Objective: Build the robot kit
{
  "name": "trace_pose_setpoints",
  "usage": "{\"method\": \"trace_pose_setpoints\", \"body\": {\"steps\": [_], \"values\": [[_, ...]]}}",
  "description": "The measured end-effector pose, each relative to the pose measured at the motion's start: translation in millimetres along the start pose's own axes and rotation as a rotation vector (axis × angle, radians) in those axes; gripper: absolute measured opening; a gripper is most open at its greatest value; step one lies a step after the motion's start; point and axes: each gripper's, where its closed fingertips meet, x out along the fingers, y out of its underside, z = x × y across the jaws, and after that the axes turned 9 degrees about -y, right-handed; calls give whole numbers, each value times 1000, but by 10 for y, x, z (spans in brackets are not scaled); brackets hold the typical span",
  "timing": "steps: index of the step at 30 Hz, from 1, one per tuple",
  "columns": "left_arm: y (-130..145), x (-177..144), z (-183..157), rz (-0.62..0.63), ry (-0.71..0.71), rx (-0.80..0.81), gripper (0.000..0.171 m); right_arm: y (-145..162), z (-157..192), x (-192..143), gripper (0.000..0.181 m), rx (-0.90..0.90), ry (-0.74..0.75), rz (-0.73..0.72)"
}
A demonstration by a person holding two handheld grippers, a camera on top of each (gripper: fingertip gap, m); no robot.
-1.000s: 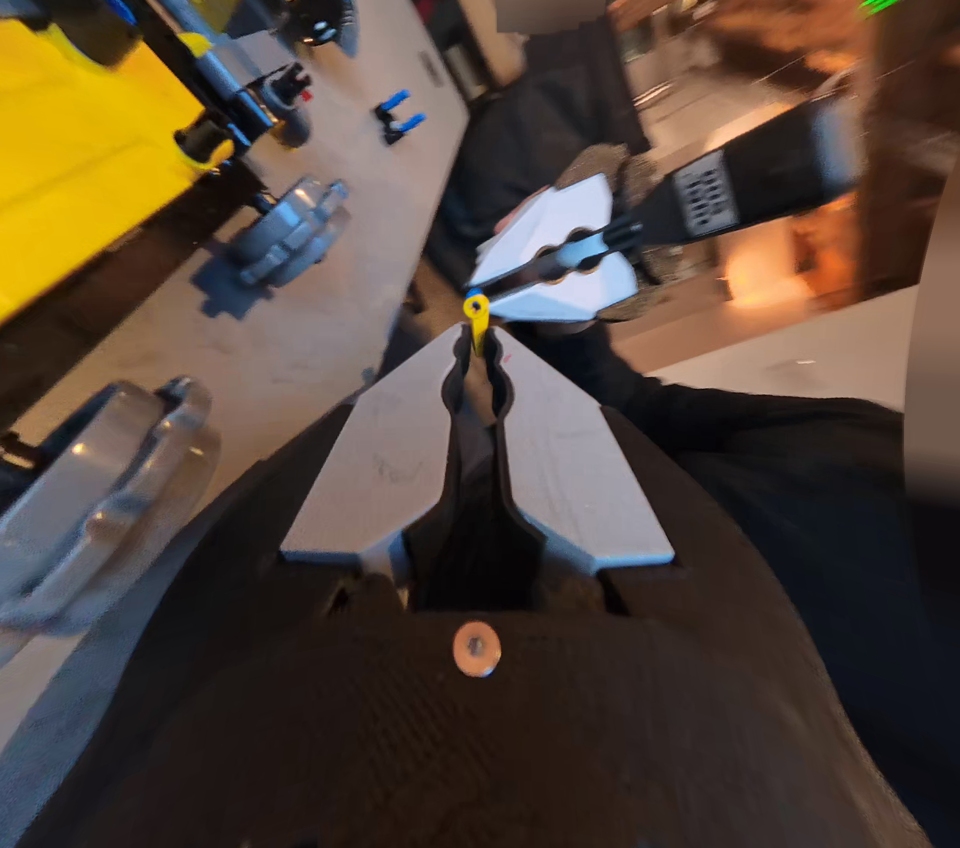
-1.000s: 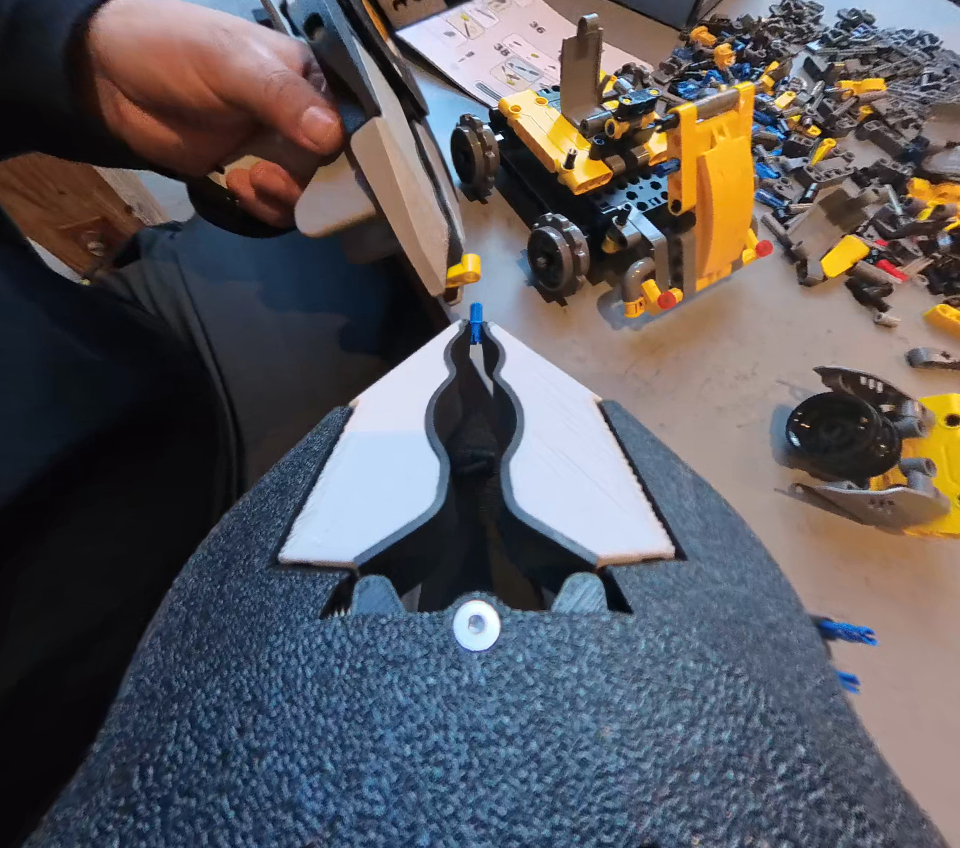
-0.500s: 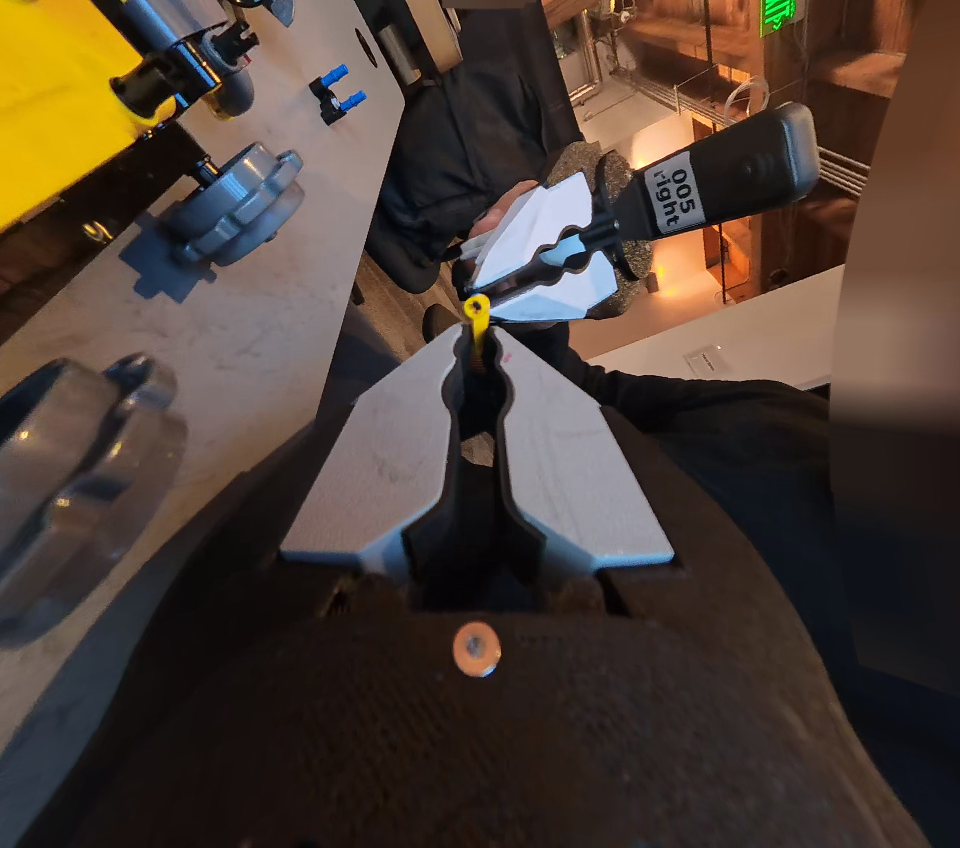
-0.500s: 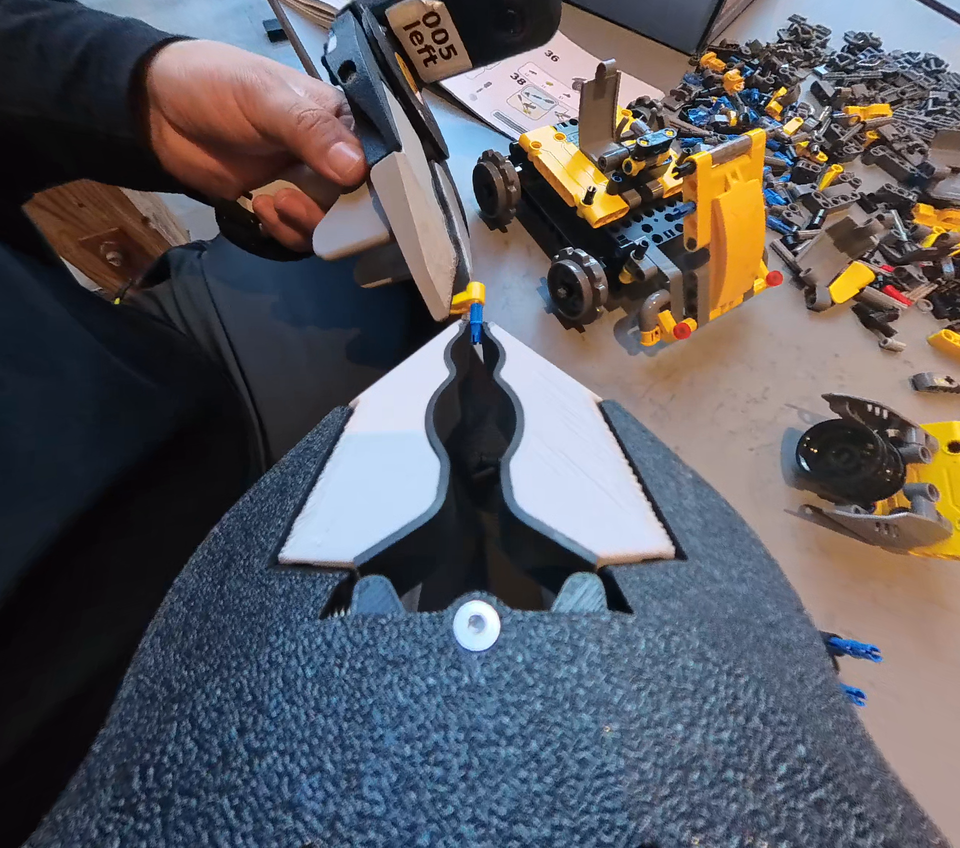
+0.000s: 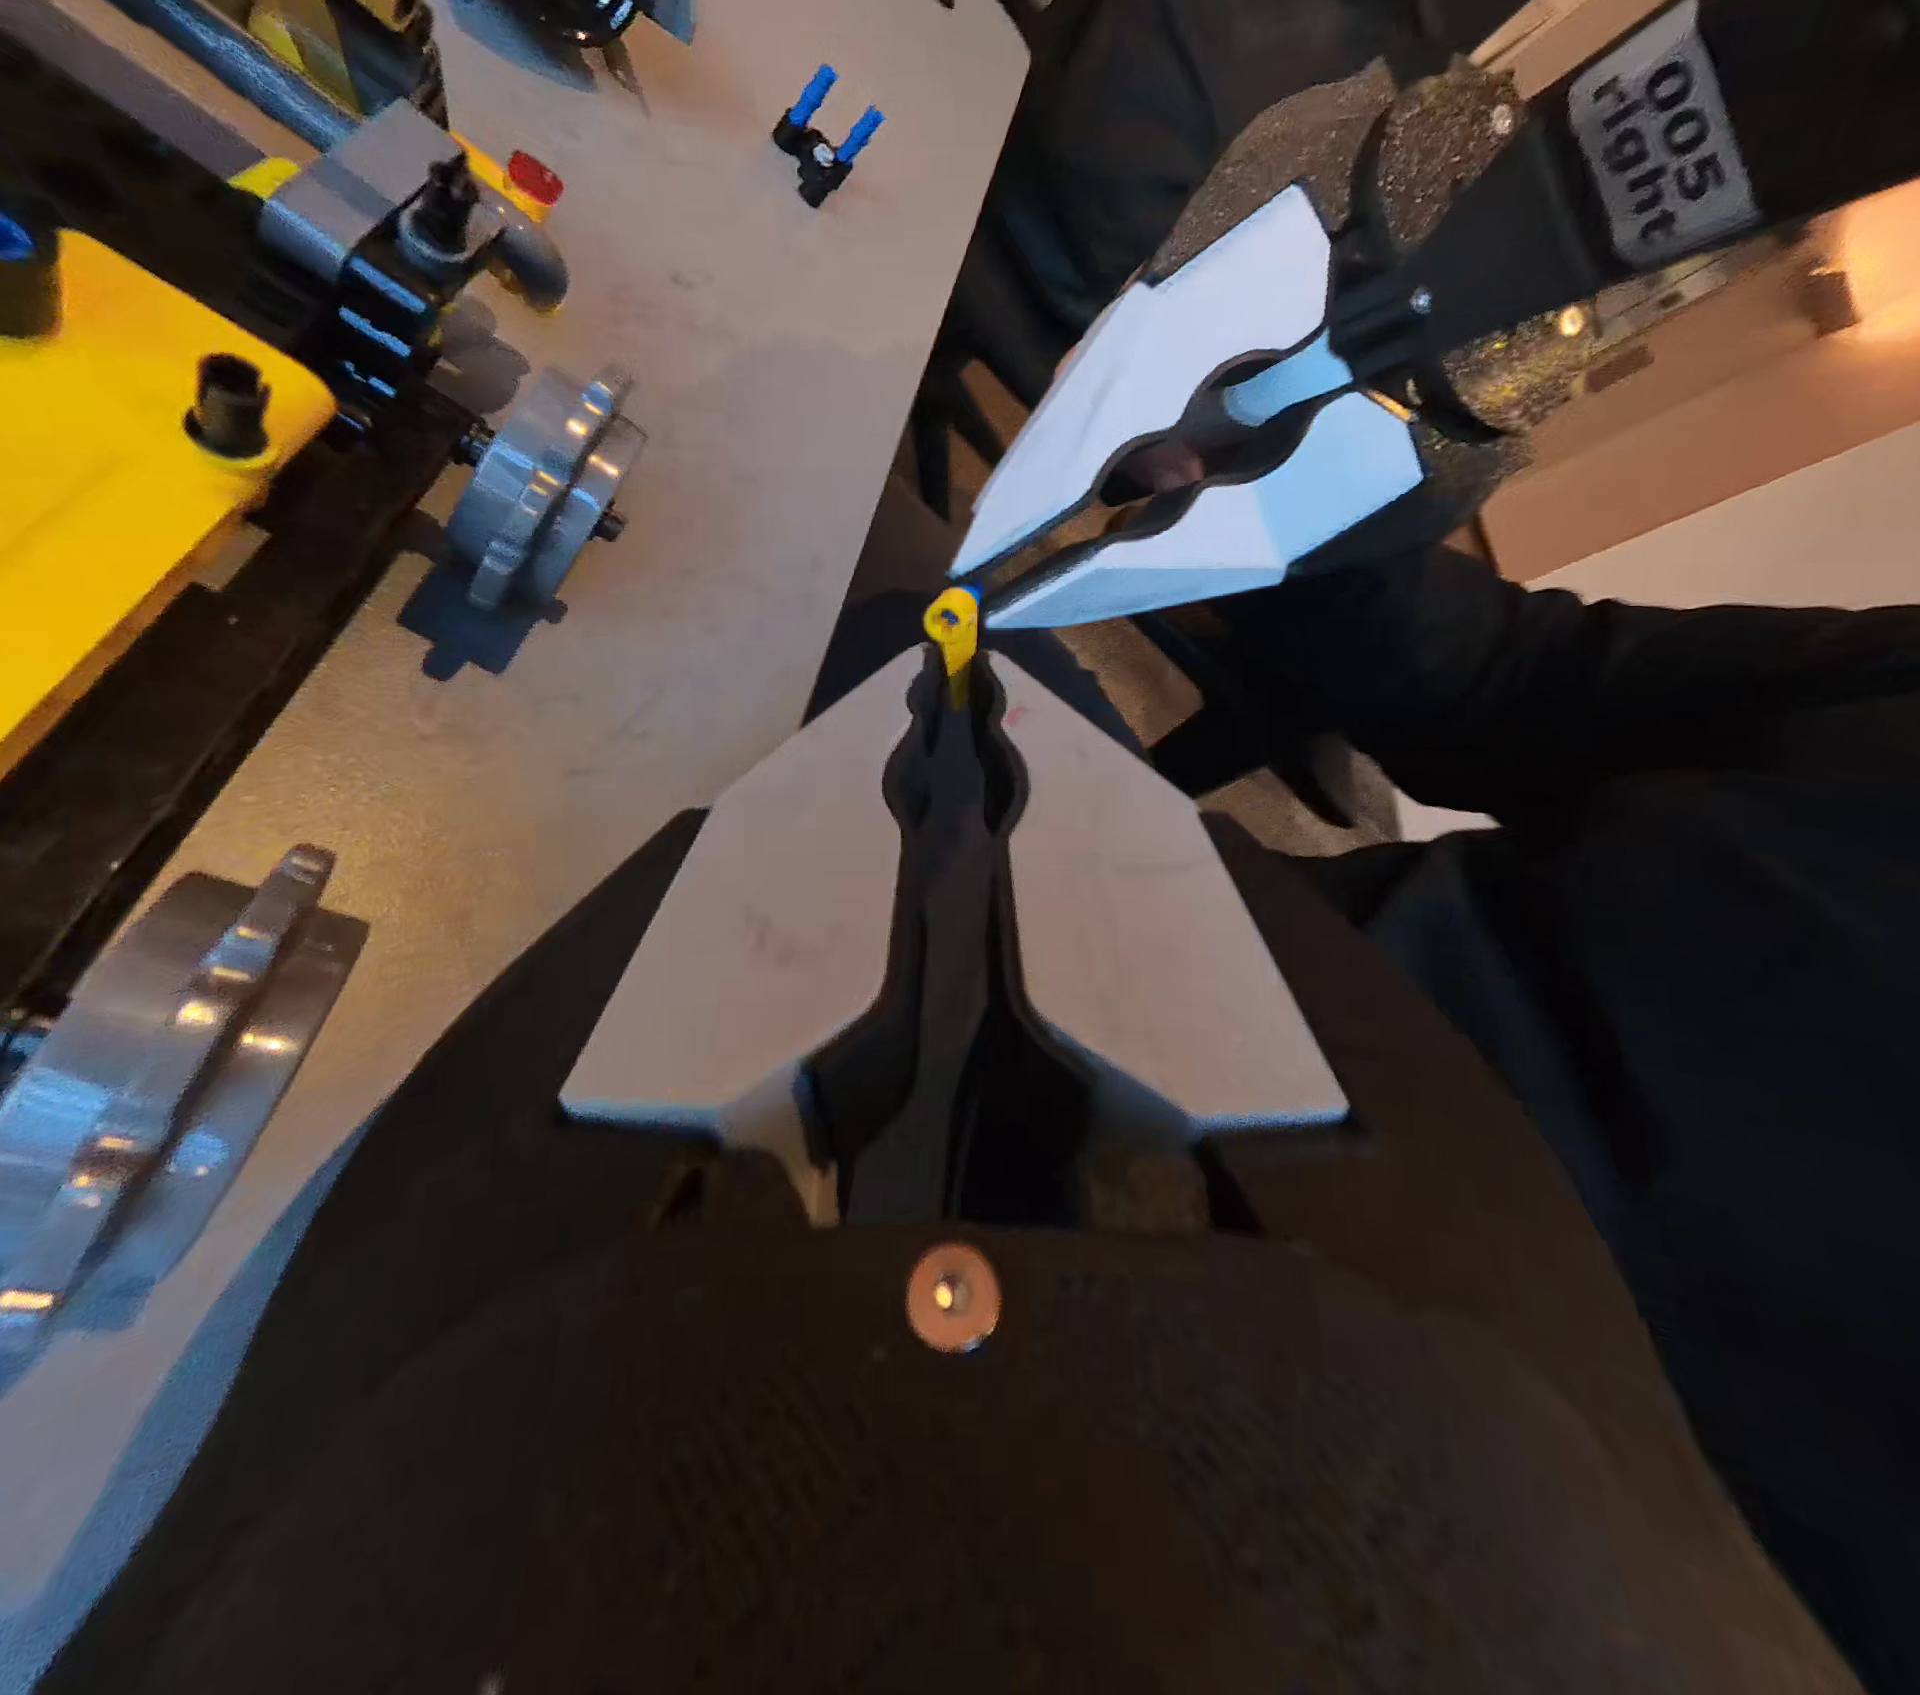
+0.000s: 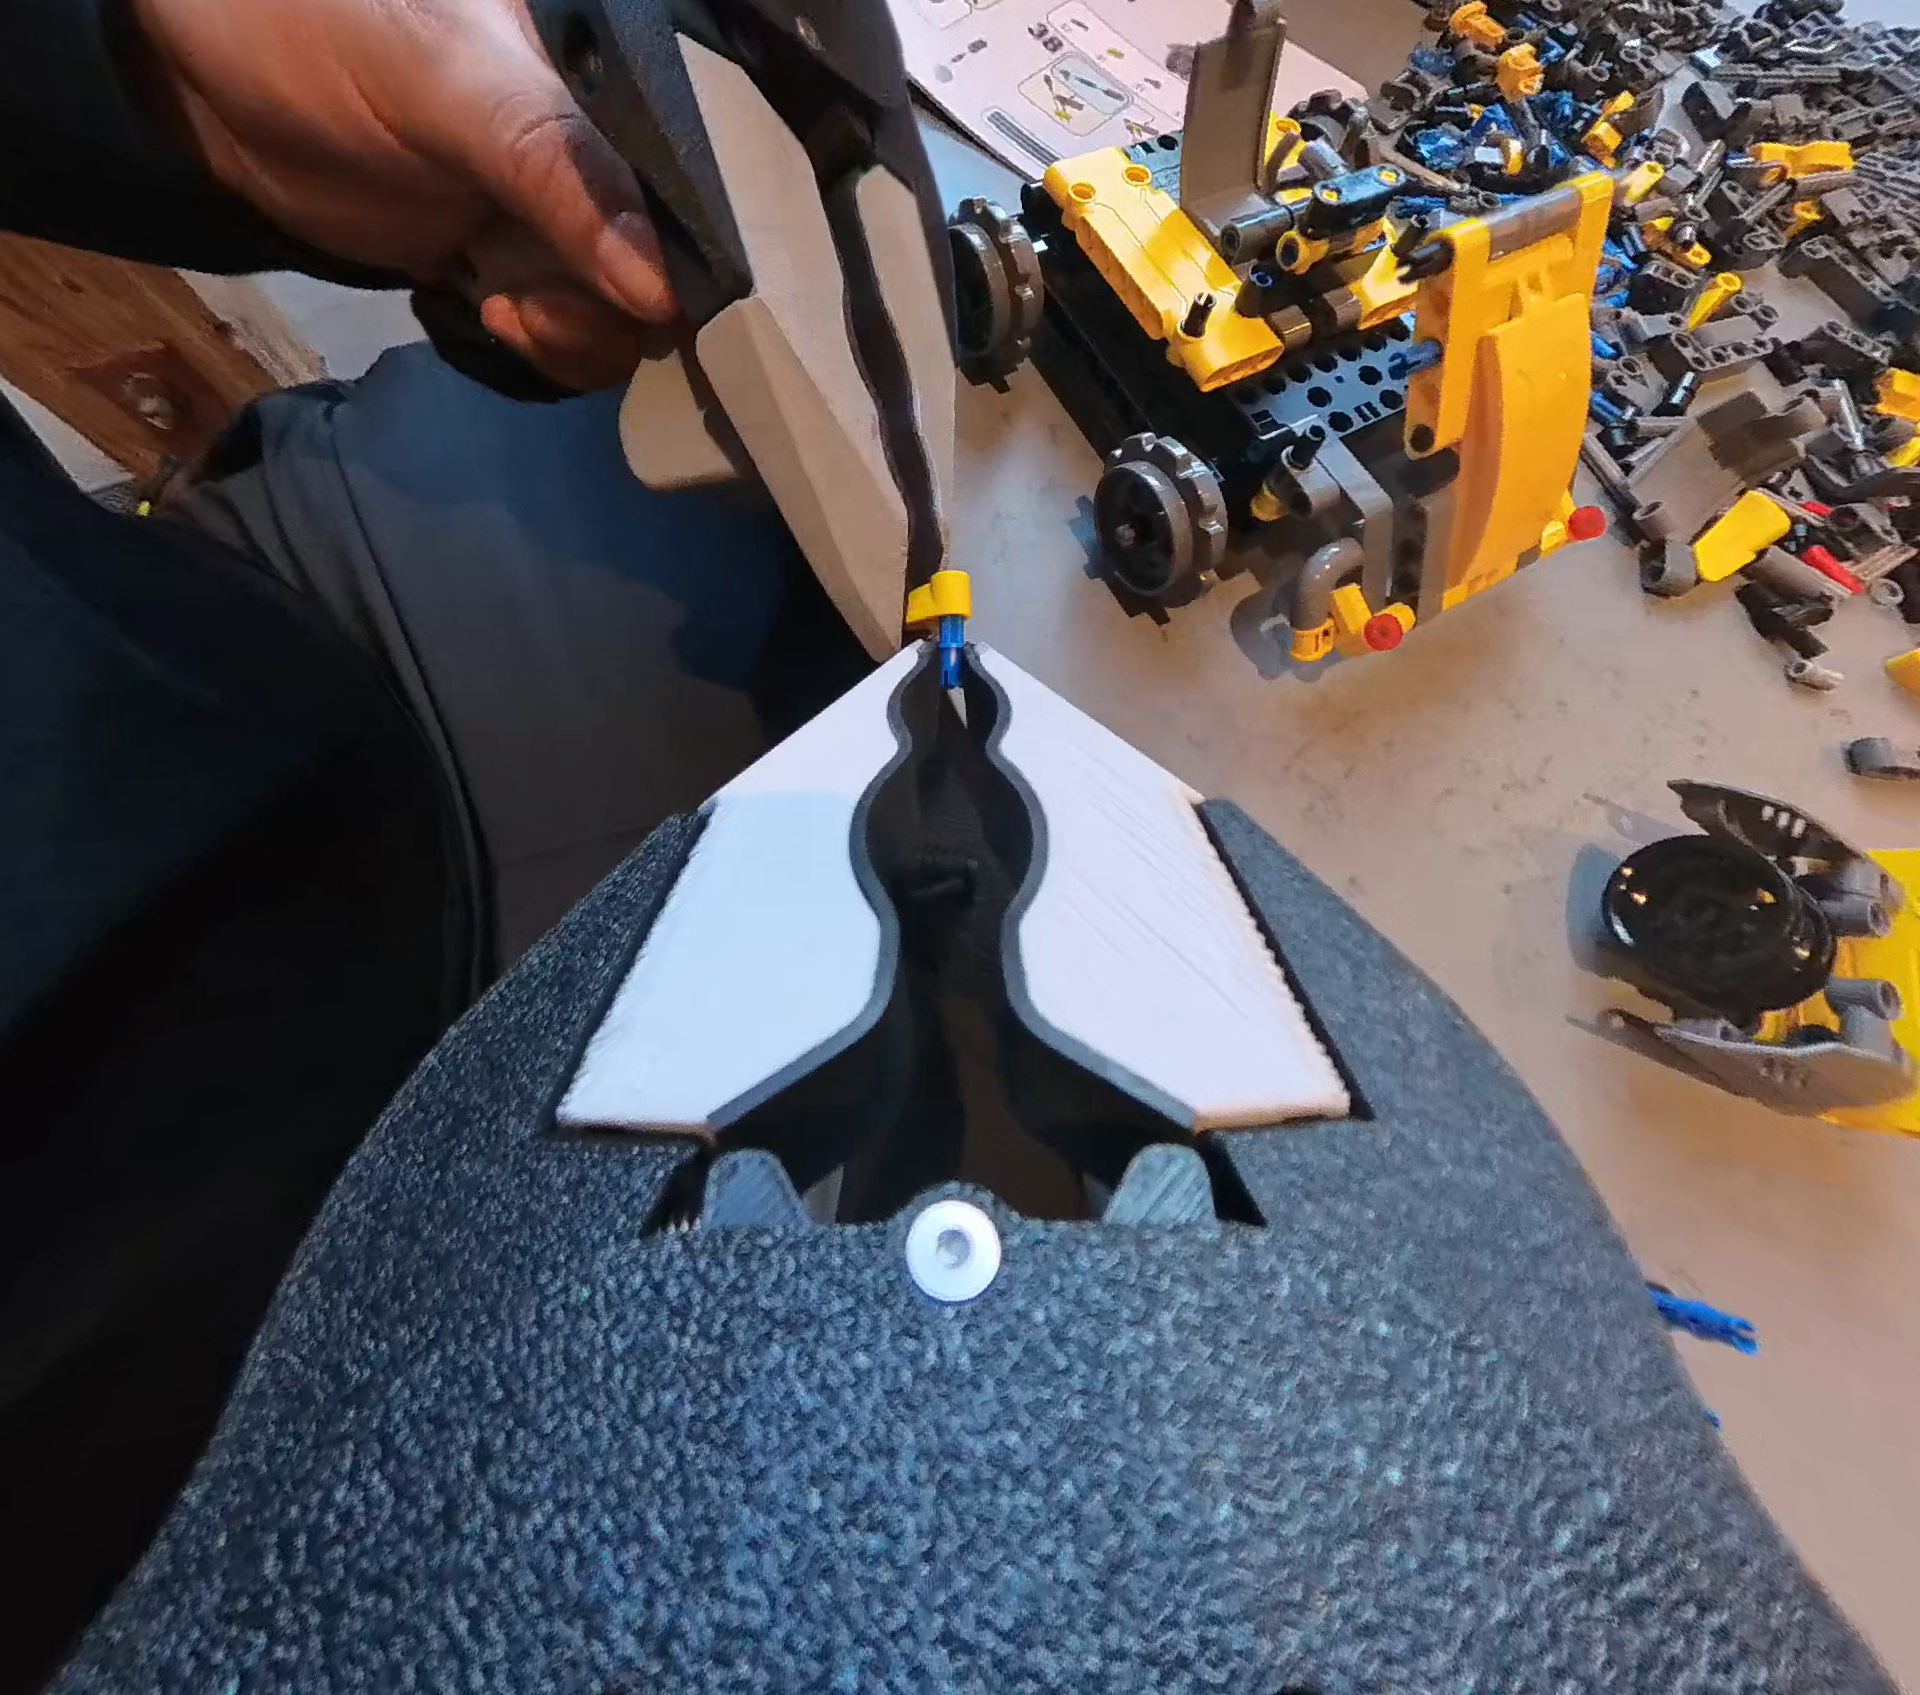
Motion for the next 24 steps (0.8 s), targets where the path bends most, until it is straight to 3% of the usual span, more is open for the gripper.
{"method": "trace_pose_setpoints", "body": {"steps": [6, 13, 24], "values": [[100, 52, 131, 98, -29, -20, 4, 110, -34, 121, 3, 1, -27, 31], [37, 54, 255, 66, -68, -130, 4, 106, -144, 186, 3, 12, -24, 21], [54, 20, 259, 91, -79, -96, 8, 83, -165, 206, 4, -17, -25, -50]]}}
